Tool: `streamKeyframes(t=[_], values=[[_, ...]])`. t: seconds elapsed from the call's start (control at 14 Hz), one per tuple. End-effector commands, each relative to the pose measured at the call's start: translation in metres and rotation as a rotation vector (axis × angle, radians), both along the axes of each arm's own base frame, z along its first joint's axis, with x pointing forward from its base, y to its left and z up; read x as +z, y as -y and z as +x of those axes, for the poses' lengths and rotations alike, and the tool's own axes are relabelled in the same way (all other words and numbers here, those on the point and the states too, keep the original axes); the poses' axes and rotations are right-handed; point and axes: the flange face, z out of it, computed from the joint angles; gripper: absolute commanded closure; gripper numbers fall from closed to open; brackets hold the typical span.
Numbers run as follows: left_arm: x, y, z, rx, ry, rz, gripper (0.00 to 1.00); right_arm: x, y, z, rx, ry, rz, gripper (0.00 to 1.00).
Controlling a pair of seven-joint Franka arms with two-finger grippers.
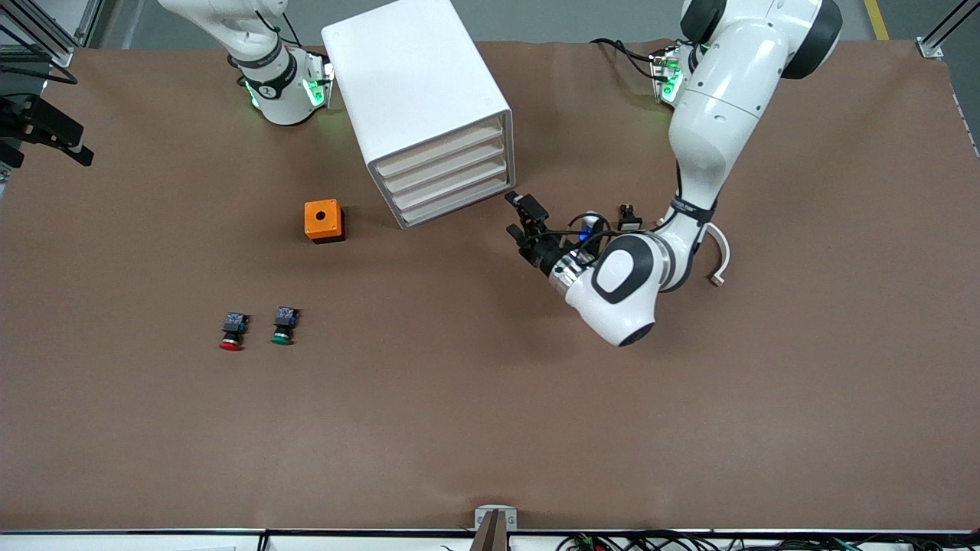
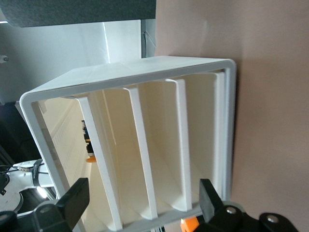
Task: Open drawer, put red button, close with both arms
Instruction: 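Move the left gripper toward the top drawer handle of the white cabinet, then grasp the top drawer handle with the left gripper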
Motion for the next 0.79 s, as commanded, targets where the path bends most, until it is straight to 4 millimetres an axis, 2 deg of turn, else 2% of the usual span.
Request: streamKeyframes(t=[0.0,0.07,0.36,0.43,0.71], values=[[0.005,0.023,-0.013,-0.032,-0.021,-0.001,0.00,-0.001,0.002,0.001,0.007,-0.007,-0.003,0.00],[0.003,0.029,-0.020,-0.045,-0.026,0.001,0.05,-0.001,0.003,0.001,0.006,-0.001,-0.005,0.00],[-0.004,0.046,-0.042,-0.109,-0.054,0.004,0.35,0.000,0.002,0.004,0.010,0.004,-0.009,0.00],[-0.006,0.050,-0.049,-0.127,-0.064,0.005,0.38,-0.001,0.002,0.004,0.010,0.004,-0.008,0.00],[-0.017,0.060,-0.064,-0.157,-0.085,0.015,0.39,0.000,0.005,0.004,0.002,0.002,-0.007,0.00]])
